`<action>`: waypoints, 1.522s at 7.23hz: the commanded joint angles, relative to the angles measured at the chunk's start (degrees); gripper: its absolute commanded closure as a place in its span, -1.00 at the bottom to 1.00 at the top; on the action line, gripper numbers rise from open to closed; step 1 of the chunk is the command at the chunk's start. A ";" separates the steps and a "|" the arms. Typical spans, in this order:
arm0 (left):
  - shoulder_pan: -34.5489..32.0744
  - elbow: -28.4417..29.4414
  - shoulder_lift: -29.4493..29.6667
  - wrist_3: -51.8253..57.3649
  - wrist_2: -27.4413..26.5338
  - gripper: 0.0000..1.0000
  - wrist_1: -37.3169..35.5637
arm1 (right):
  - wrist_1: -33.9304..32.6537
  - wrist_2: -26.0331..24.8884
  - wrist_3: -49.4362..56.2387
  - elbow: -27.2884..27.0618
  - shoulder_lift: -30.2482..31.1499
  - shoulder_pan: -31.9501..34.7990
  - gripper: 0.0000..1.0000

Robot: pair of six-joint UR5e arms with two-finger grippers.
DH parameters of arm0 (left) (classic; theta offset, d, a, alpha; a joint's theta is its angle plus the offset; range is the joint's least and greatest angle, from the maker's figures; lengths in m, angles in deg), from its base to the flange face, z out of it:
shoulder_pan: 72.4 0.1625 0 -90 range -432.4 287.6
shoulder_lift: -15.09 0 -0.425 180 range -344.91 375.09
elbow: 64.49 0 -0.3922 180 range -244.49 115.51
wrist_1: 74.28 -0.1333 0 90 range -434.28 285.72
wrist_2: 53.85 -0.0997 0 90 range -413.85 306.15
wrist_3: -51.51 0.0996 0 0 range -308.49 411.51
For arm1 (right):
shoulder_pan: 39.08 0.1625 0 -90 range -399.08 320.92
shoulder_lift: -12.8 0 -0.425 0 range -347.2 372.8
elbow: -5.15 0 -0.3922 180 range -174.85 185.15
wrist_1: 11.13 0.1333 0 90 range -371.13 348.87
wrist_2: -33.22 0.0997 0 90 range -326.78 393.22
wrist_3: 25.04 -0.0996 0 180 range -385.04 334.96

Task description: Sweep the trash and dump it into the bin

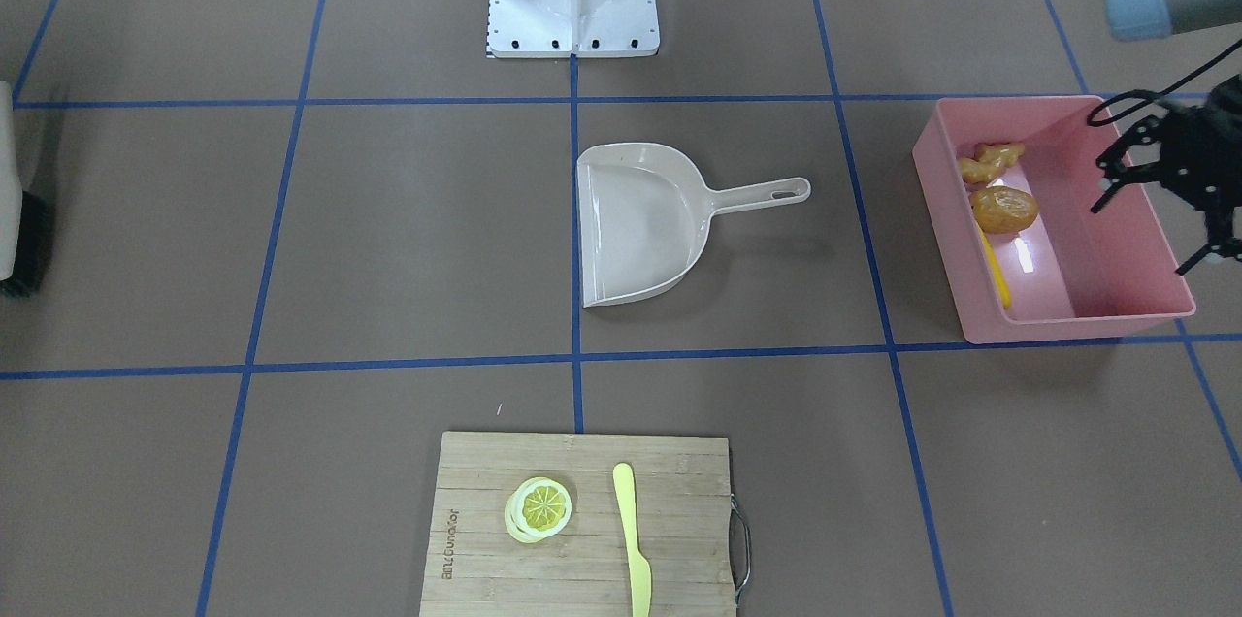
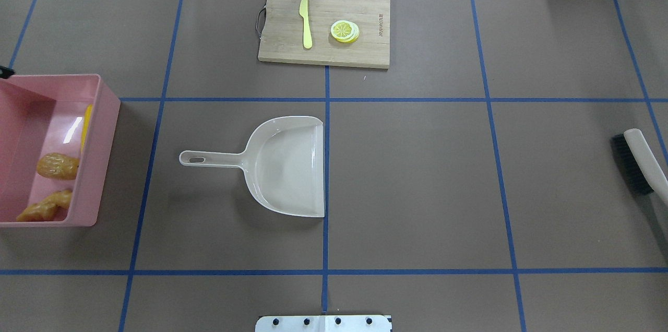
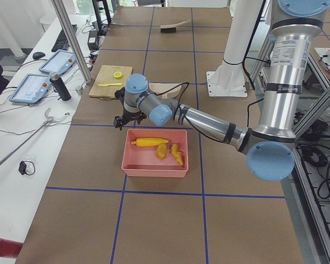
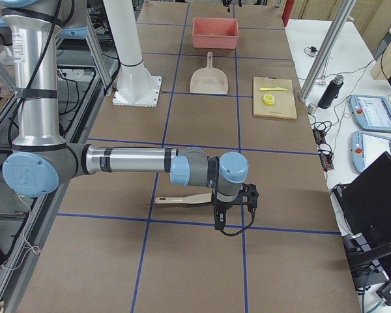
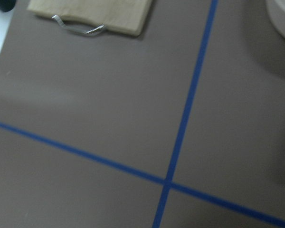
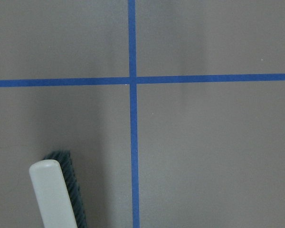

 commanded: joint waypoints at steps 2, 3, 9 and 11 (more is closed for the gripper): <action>-15.40 9.26 0.19 -0.10 4.43 -0.97 -18.42 | 0.00 -0.36 -0.01 0.25 -0.21 0.00 -1.00; -16.04 6.56 0.03 0.16 3.21 -0.97 -24.52 | 0.00 -0.36 -0.01 0.08 -0.38 0.00 -1.00; -17.02 3.20 -12.86 -15.09 3.62 -0.97 -21.66 | 0.18 -0.36 -0.45 -4.31 0.49 0.00 -1.00; -16.93 3.10 -13.15 -18.47 3.64 -0.97 -17.19 | 0.18 -0.53 -0.36 -4.06 0.58 0.00 -1.00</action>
